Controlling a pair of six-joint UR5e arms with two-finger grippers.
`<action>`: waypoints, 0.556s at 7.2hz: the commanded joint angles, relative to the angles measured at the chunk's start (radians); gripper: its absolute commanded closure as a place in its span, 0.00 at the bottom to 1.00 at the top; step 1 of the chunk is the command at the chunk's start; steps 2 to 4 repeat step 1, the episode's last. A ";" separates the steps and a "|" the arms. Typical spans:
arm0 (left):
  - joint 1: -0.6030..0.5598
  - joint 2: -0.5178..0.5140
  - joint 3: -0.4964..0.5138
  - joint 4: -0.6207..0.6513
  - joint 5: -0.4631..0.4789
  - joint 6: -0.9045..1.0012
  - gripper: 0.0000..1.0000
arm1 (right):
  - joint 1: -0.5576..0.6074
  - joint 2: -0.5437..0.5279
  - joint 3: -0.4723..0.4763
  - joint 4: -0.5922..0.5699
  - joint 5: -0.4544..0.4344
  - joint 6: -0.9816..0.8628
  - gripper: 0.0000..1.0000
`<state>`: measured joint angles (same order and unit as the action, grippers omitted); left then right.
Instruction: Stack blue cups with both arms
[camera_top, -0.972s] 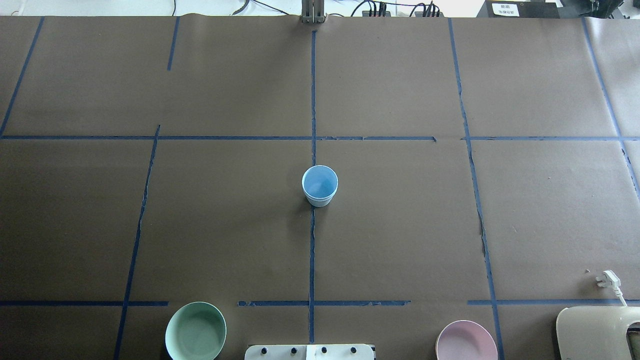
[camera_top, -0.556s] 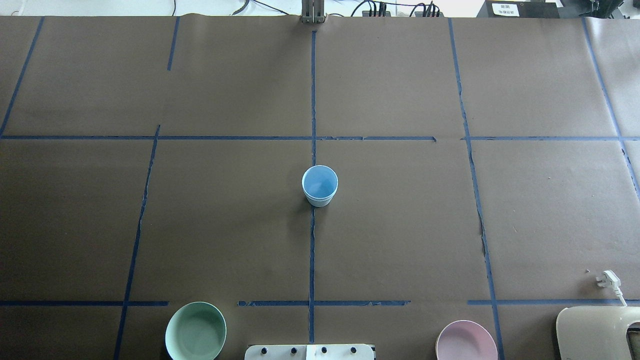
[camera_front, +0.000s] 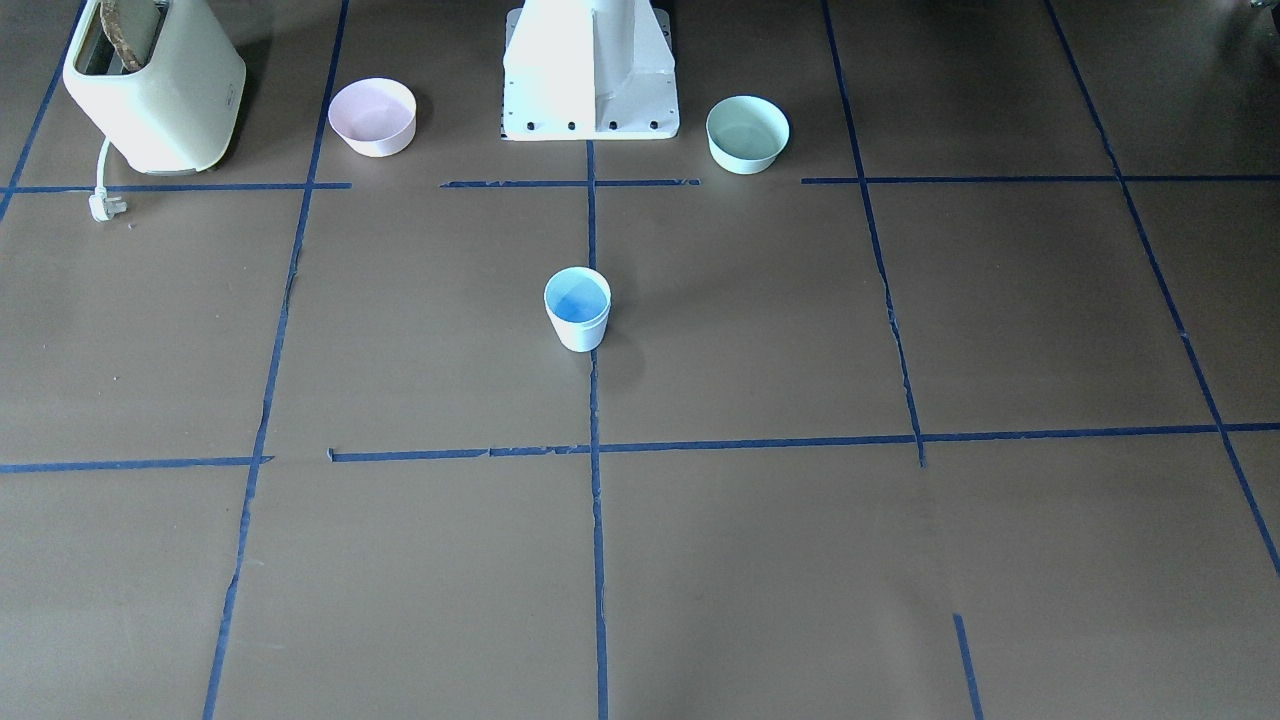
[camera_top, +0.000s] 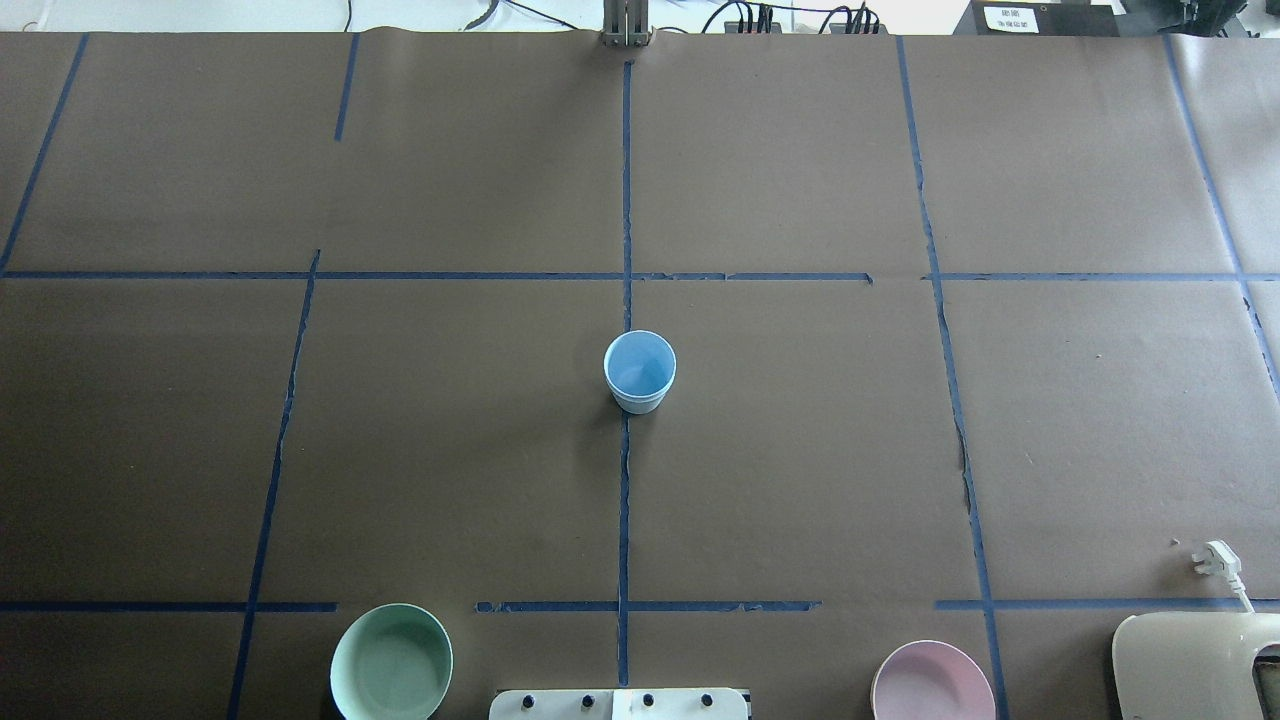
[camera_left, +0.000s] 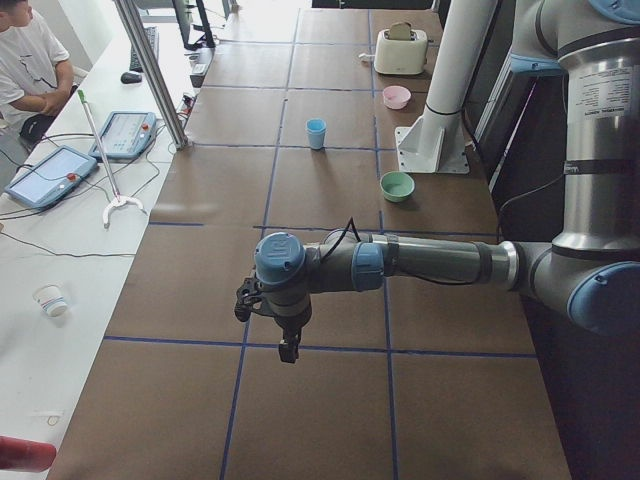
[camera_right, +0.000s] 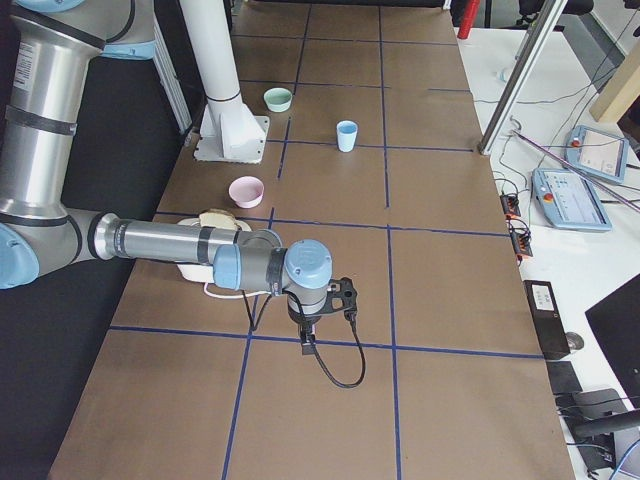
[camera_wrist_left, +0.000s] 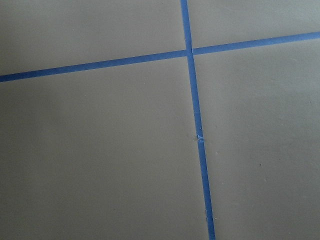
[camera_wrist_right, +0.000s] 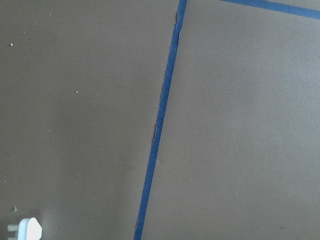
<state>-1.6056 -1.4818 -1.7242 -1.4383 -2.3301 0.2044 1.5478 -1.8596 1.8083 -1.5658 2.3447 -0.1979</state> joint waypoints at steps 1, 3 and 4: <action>0.001 0.000 0.003 -0.001 0.000 0.000 0.00 | 0.000 -0.001 -0.001 0.000 -0.001 0.000 0.00; 0.001 0.000 0.003 -0.001 0.000 0.000 0.00 | 0.000 -0.001 -0.001 0.000 -0.001 0.000 0.00; 0.001 0.000 0.003 -0.001 0.000 0.000 0.00 | 0.000 -0.001 -0.001 0.000 -0.001 0.000 0.00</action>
